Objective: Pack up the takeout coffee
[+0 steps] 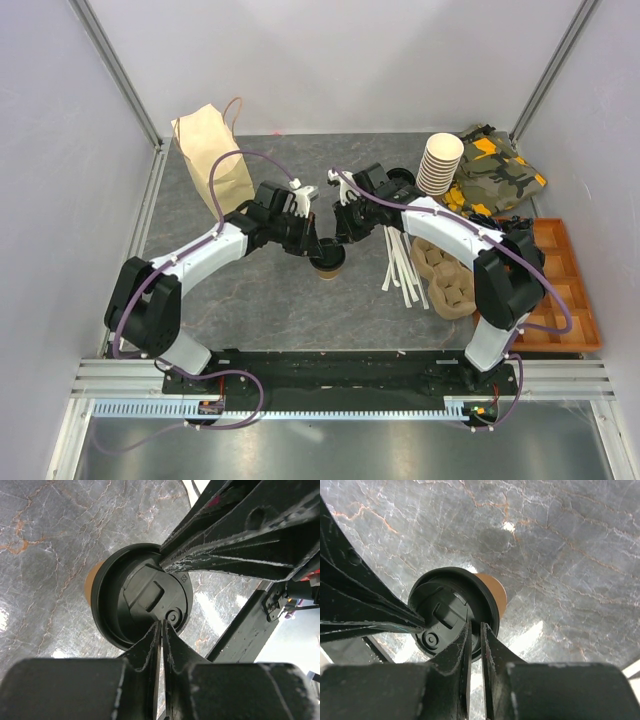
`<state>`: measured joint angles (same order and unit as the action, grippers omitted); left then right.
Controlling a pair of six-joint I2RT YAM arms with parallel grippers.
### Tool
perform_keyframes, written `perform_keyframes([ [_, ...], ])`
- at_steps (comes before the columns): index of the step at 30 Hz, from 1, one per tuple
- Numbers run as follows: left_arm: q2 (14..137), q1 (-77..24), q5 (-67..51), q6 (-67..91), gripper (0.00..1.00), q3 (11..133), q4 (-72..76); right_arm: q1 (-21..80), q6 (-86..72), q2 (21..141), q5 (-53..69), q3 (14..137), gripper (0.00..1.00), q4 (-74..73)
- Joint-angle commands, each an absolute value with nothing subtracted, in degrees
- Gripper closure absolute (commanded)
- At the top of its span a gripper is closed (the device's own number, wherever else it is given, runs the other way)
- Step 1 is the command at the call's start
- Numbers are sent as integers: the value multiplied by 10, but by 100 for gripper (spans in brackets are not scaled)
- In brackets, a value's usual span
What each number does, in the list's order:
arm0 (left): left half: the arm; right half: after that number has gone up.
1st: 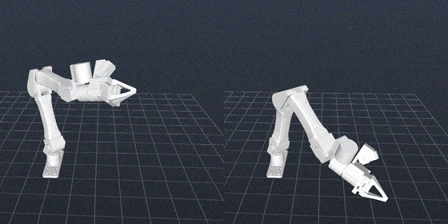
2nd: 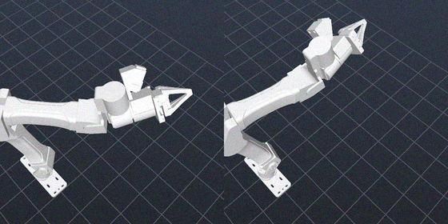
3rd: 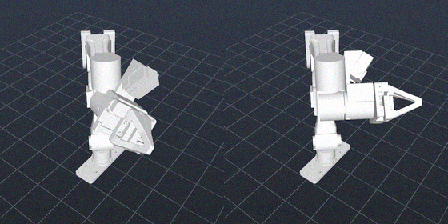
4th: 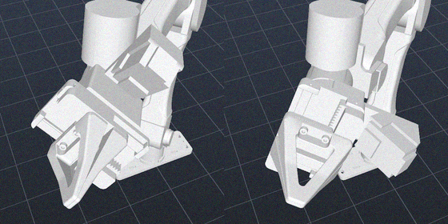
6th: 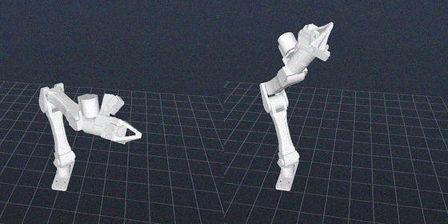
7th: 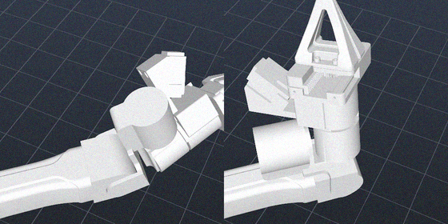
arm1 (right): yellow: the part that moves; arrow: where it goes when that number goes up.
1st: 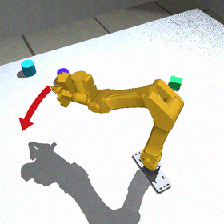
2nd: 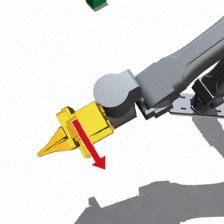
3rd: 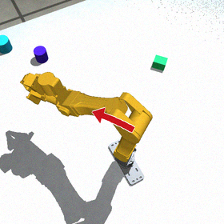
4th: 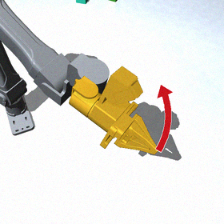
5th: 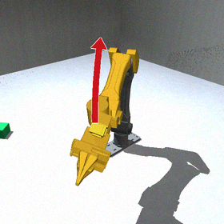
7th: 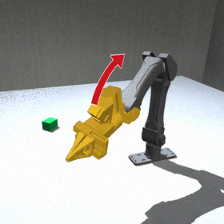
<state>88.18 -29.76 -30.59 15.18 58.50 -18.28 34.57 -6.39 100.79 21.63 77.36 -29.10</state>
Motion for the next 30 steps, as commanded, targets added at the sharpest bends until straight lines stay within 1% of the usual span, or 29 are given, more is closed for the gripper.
perform_keyframes([
  [1,917,-300,-271,149,90,584,-209,352,-57,1037,202,723,84,-296],
  [6,918,-298,-272,148,91,589,-217,353,-62,1020,224,740,85,-302],
  [8,915,-298,-272,145,91,591,-217,352,-62,1010,239,754,83,-307],
  [12,911,-298,-270,146,91,595,-218,353,-65,963,272,770,81,-319],
  [17,910,-298,-268,145,91,591,-217,355,-87,919,301,759,80,-321],
  [21,913,-297,-269,146,91,593,-217,365,-84,902,292,747,79,-316],
  [26,917,-297,-270,146,91,594,-218,380,-73,904,274,743,79,-316],
  [30,918,-295,-269,145,91,592,-217,395,-62,918,251,714,79,-295],
])
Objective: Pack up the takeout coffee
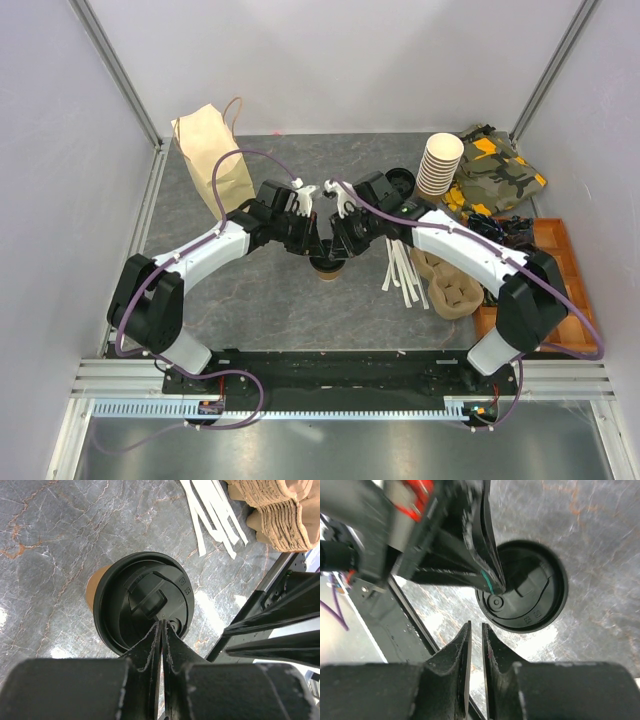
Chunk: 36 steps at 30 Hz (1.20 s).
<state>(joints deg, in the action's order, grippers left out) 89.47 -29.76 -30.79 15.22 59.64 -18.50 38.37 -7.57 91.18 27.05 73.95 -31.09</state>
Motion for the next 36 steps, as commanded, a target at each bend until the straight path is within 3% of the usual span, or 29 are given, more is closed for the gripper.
perform_keyframes([
  [1,918,-295,-268,144,91,592,-218,396,-62,922,249,700,80,-289],
  [8,923,-293,-272,143,91,590,-219,397,-44,969,225,657,81,-265],
  [17,918,-290,-277,142,92,589,-220,392,-75,887,298,692,81,-266],
  [26,920,-290,-278,142,92,590,-220,383,-71,895,214,744,80,-280],
  [36,931,-290,-280,142,92,592,-220,395,-56,942,181,658,80,-225],
])
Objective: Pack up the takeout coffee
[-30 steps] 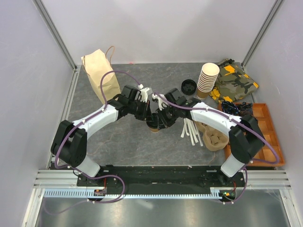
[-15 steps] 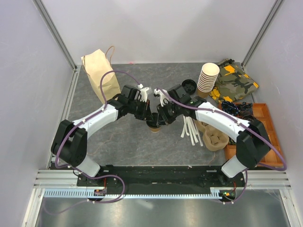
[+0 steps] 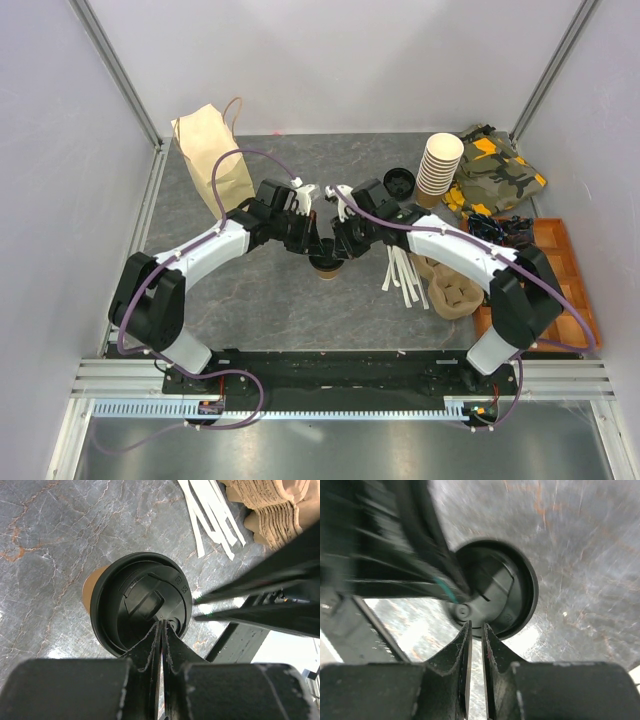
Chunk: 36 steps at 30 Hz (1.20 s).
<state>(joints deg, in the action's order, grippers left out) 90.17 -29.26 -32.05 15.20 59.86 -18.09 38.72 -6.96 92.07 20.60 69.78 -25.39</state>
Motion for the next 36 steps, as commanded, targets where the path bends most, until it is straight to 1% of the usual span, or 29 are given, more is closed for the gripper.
perform_keyframes([
  [1,930,-289,-280,142,92,592,-219,396,-55,948,181,653,81,-226],
  [5,931,-289,-282,141,92,592,-223,395,-47,934,175,649,81,-237],
  [11,922,-285,-293,144,91,597,-213,389,-54,924,209,705,81,-253],
  [18,825,-276,-354,172,88,600,-165,350,-129,920,293,708,80,-216],
  [24,771,-276,-331,171,87,599,-178,331,-180,932,353,707,79,-173],
  [30,723,-286,-289,100,87,557,-182,331,-235,963,398,693,80,-116],
  [31,720,-297,-284,60,87,550,-180,331,-238,969,402,690,80,-111],
  [36,698,-316,-263,-38,89,483,-137,329,-252,1001,418,681,80,-85],
])
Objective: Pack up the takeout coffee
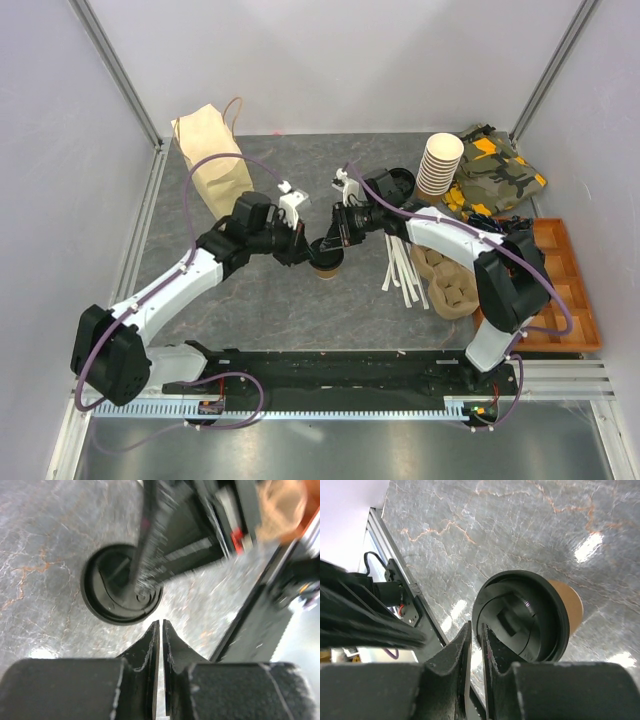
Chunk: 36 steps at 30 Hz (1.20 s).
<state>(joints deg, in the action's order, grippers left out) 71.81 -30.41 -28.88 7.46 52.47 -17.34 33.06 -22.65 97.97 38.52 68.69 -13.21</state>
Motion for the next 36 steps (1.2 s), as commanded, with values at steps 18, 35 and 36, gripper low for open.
perform_keyframes([
  [18,702,-353,-288,-222,91,519,-118,307,-290,1049,459,651,82,-54],
  [35,819,-377,-252,-267,96,464,-83,300,-290,1074,451,650,82,-53],
  [36,822,-377,-249,-274,97,461,-92,300,-288,1074,450,649,83,-55],
])
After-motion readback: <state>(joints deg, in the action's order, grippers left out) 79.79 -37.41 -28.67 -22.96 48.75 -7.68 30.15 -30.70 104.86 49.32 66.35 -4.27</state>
